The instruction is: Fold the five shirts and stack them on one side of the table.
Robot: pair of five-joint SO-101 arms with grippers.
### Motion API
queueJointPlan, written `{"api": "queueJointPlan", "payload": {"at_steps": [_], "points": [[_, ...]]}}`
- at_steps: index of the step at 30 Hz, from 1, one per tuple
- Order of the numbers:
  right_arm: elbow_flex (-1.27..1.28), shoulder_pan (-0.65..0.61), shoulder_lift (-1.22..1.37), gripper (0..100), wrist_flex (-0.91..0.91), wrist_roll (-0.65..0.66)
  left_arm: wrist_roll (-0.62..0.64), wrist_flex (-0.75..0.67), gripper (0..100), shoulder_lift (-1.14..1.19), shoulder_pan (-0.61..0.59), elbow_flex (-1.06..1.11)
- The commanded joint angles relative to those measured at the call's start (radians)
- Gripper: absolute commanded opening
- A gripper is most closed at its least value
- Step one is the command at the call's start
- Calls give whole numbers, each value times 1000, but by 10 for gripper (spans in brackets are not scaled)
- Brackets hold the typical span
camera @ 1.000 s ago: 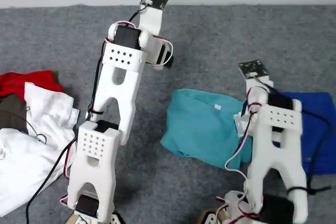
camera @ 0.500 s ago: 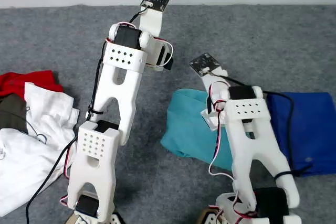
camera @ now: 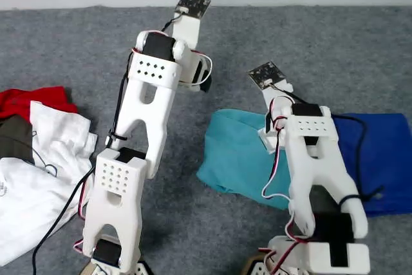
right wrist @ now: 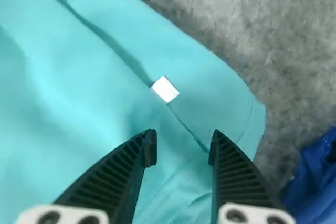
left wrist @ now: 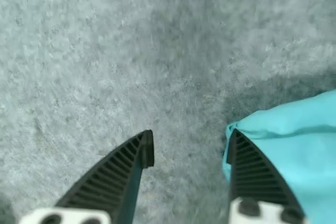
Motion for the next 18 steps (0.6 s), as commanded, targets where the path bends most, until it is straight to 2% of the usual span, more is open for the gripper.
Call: {"api": "queueJointPlan", "payload": {"at_steps": [1, 6, 13, 18], "points": [[-28, 5, 5, 165, -47, 8, -18, 23, 228, -78, -12, 24], [-28, 8, 12, 165, -58, 8, -18, 23, 228, -78, -12, 28], [-28, 102, 13, 165, -58, 9, -18, 23, 228, -78, -12, 28], [-21, 107, 13, 162, -58, 9, -18, 23, 228, -77, -12, 28]]}}
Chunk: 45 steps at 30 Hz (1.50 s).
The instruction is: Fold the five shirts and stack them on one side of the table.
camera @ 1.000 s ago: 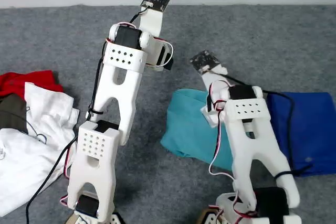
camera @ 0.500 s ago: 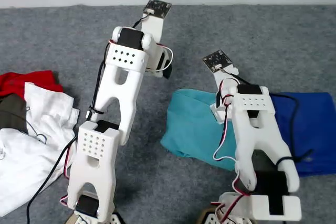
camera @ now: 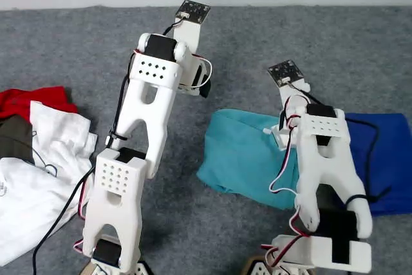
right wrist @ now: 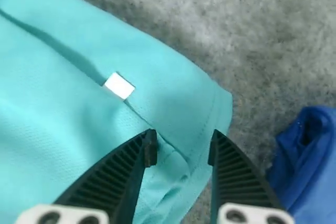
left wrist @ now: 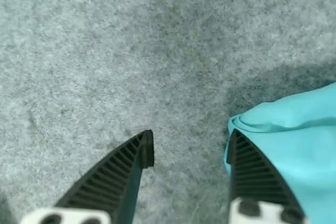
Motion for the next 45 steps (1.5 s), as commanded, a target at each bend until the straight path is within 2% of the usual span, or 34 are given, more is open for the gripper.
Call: {"api": "queueJointPlan", "payload": {"at_steps": [1, 11, 13, 16, 19, 31, 33, 38, 45], "points": [[-21, 12, -2, 162, -15, 9, -18, 23, 228, -77, -12, -1], [26, 10, -2, 158, -15, 9, -18, 23, 228, -71, -12, -1], [26, 10, -2, 120, -15, 9, -18, 23, 228, -71, -12, -1], [26, 13, -2, 7, -31, 9, -18, 23, 228, -71, -12, -1], [26, 16, -2, 31, -41, 9, -18, 23, 228, -71, -12, 1], [20, 56, -8, 17, -96, 9, -18, 23, 228, -71, -12, 1], [20, 56, -7, 56, -73, 9, -18, 23, 228, -71, -11, 1], [20, 48, -13, 238, -33, 9, -18, 23, 228, -71, -12, 1], [20, 48, -13, 130, -35, 8, -18, 23, 228, -71, -11, 1]]}}
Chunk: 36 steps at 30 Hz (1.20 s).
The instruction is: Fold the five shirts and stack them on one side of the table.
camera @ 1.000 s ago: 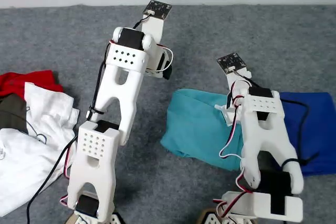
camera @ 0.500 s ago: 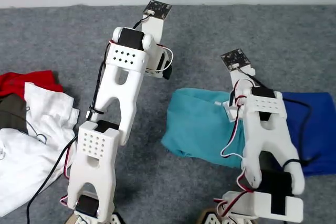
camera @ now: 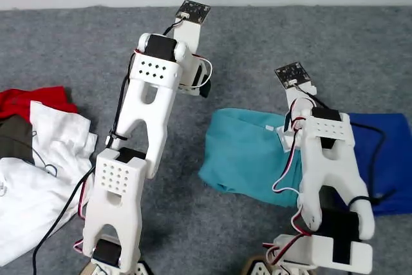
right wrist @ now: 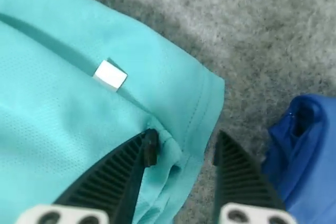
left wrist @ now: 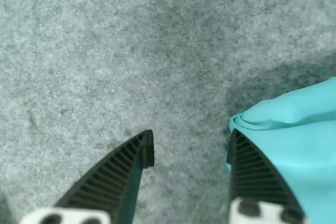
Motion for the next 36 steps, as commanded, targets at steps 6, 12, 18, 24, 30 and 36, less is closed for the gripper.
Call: {"api": "queueJointPlan", "payload": {"at_steps": [6, 12, 18, 24, 30, 36], "points": [[-12, -8, -30, 128, 13, 5, -18, 23, 228, -71, -5, 1], [-3, -47, -143, 125, 51, 5, -18, 23, 228, -71, -5, 1], [28, -41, -110, 125, 24, 8, -18, 23, 228, -71, -5, 1], [28, -41, -102, 8, 21, 8, -18, 23, 228, -71, -6, 1], [29, -39, -96, 10, -7, 8, -18, 23, 228, -78, -5, 61], [3, -39, -101, 9, -73, 5, -18, 23, 228, -78, -5, 77]]}}
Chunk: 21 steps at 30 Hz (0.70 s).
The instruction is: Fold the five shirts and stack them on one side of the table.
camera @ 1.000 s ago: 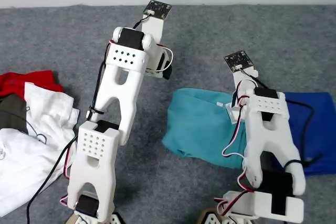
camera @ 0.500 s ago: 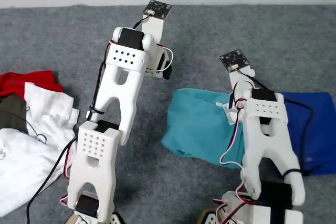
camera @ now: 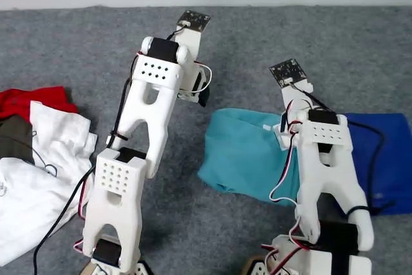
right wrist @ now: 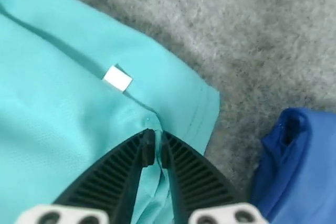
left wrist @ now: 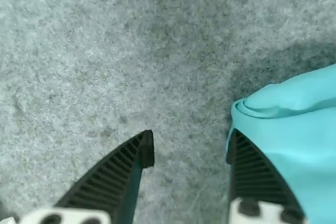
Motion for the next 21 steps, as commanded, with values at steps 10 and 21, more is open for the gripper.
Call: {"api": "queueJointPlan", "payload": {"at_steps": [10, 21], "points": [[-83, 93, 65, 9, -170, 8, -18, 23, 228, -78, -6, -2], [-84, 91, 208, 9, -355, 5, -18, 23, 228, -80, -6, -1]]}}
